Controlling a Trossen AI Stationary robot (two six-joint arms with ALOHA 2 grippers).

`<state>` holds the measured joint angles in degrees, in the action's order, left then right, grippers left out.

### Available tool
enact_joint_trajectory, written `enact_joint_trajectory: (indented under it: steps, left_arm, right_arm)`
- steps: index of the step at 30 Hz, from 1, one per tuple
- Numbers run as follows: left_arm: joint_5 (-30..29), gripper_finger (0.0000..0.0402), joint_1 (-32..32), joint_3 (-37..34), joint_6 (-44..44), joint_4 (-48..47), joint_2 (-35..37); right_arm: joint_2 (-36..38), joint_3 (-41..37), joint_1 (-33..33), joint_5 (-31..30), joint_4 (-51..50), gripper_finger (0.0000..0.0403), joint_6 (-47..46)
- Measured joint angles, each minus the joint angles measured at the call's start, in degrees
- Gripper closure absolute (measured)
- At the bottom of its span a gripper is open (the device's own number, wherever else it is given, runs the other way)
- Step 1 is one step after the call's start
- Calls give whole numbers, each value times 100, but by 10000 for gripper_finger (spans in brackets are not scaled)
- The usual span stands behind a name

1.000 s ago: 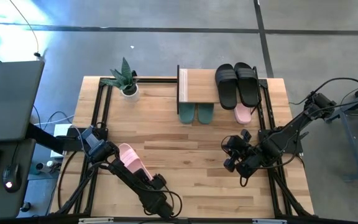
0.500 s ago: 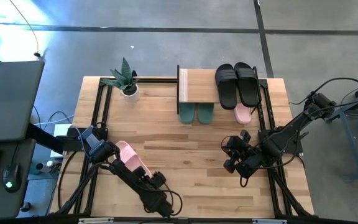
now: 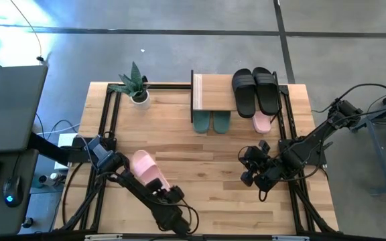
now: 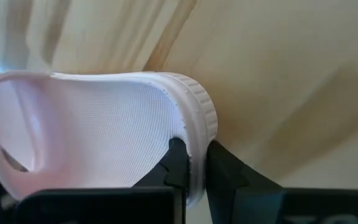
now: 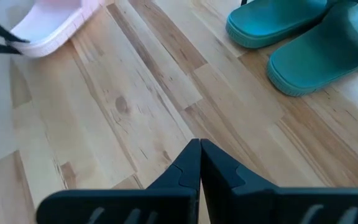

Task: Pick and place slides into the shelf
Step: Move the pink slipper under the shelf

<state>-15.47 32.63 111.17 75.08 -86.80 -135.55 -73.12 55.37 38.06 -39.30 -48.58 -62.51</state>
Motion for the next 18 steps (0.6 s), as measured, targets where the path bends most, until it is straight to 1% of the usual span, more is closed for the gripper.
enact_joint_trajectory:
  steps: [4,6,11,13,16,18]
  left_arm:
    - [-595,385,1,572,-559,-108,0]
    - [-793,385,-9,924,-693,-297,0]
    - [-1303,387,-50,1769,-1344,-295,1]
    - [-1447,387,-79,2094,-1692,-284,7]
    - [-1664,387,-104,2386,-2439,-94,15]
    - [-1804,387,-119,2370,-2931,232,46]
  right_arm:
    - [0,0,1,-59,0,403,0]
    - [0,0,0,-77,0,403,-1]
    - [0,2,1,-80,0,403,-64]
    - [4,2,26,-92,-9,403,-233]
    - [52,2,210,-302,-205,403,-538]
    - [119,2,419,-575,-490,403,-897]
